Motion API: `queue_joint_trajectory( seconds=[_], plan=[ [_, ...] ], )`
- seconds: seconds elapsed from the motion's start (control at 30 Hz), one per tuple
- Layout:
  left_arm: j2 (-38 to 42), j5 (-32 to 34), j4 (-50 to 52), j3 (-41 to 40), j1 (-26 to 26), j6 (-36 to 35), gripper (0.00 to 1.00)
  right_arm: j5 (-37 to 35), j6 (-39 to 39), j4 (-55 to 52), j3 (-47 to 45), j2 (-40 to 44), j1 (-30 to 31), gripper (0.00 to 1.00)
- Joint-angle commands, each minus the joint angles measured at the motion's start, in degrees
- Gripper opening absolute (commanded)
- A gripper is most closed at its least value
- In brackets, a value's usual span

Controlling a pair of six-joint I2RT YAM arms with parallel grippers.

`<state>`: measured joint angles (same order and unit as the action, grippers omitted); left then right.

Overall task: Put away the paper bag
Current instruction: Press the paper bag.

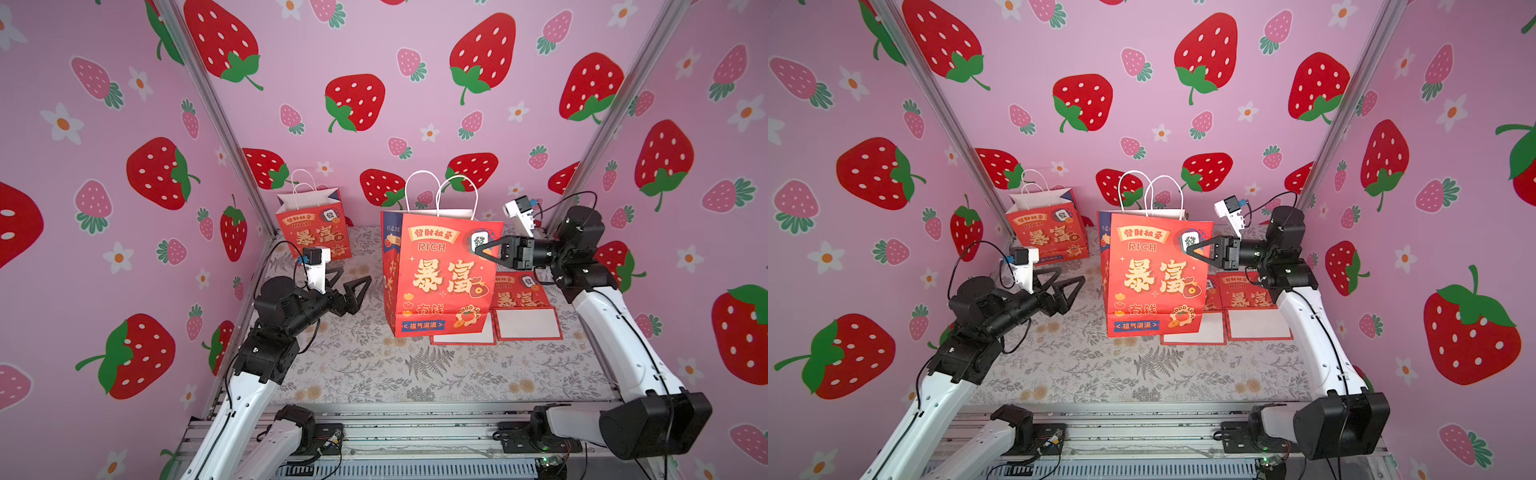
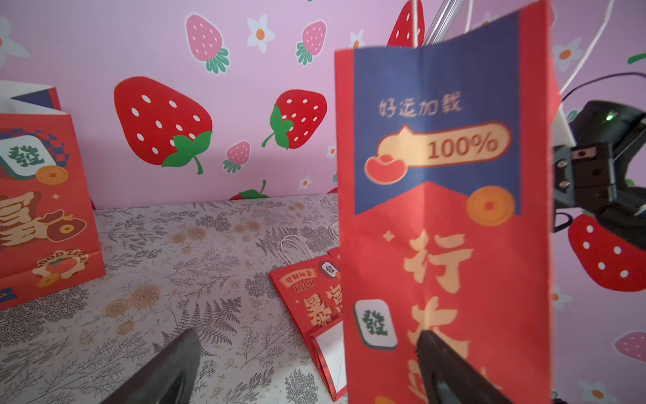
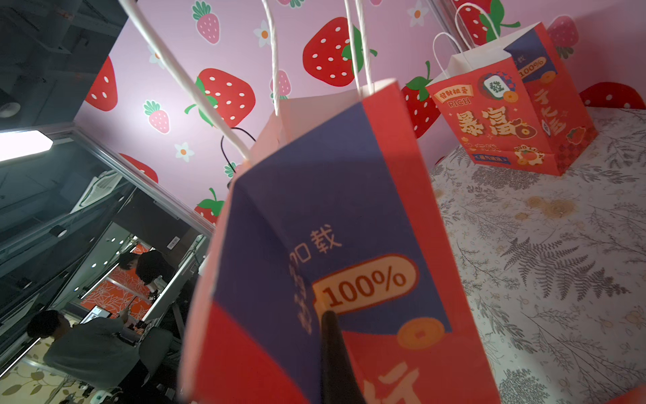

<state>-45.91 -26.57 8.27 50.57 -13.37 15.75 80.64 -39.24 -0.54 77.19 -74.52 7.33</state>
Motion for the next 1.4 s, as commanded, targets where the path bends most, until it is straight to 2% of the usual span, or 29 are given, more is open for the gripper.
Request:
queue_joint_trajectory(
  seconds=[0.0, 0.4, 0.6, 0.8, 0.9, 0.97, 1.1, 1.13, 1.17, 1.3, 1.37],
  plan=[
    [-0.6, -6.2, 0.1, -0.8, 1.1, -2.0, 0.98, 2.9, -2.1, -0.1, 3.5, 0.1, -0.3, 0.00],
    [-5.0, -27.3, -10.1, -2.0, 2.4, 3.7, 0.99, 3.6, -4.0, 0.0, 5.9, -0.9, -0.2, 0.00],
    [-9.3, -29.1, -14.4, -2.5, 1.7, 6.3, 1.00, 3.5, -4.3, 0.0, 5.7, -0.4, 2.3, 0.00],
    [-10.2, -29.1, -18.2, -2.4, 0.2, 8.6, 0.95, 2.2, -4.0, -0.1, 4.9, 0.2, 4.6, 0.00],
    [-10.3, -29.1, -19.8, -2.3, -0.8, 9.4, 0.89, 1.3, -3.6, 0.0, 3.7, 0.3, 5.8, 0.00],
    [-10.7, -29.1, -21.3, -2.2, -1.5, 10.2, 0.80, 0.5, -3.2, -0.1, 2.8, 0.4, 6.7, 0.00],
    [-11.7, -29.7, -22.4, -1.5, -2.9, 11.0, 0.57, -2.4, -2.3, -0.8, 1.6, 0.7, 7.5, 0.00],
    [-11.7, -29.9, -22.7, -1.4, -3.1, 11.2, 0.57, -3.4, -1.3, -2.1, 1.6, 0.9, 7.5, 0.00],
    [-11.6, -30.0, -23.2, -1.4, -3.2, 11.5, 0.57, -4.6, 0.4, -4.2, 1.9, 1.2, 7.6, 0.00],
    [-10.4, -31.4, -28.5, -1.9, -3.2, 16.0, 0.74, -9.3, 9.2, -15.6, 4.2, 2.1, 7.6, 0.00],
    [-9.4, -31.2, -30.9, -1.9, -3.3, 18.7, 0.83, -10.4, 11.0, -18.0, 4.4, 2.6, 7.7, 0.00]
  ],
)
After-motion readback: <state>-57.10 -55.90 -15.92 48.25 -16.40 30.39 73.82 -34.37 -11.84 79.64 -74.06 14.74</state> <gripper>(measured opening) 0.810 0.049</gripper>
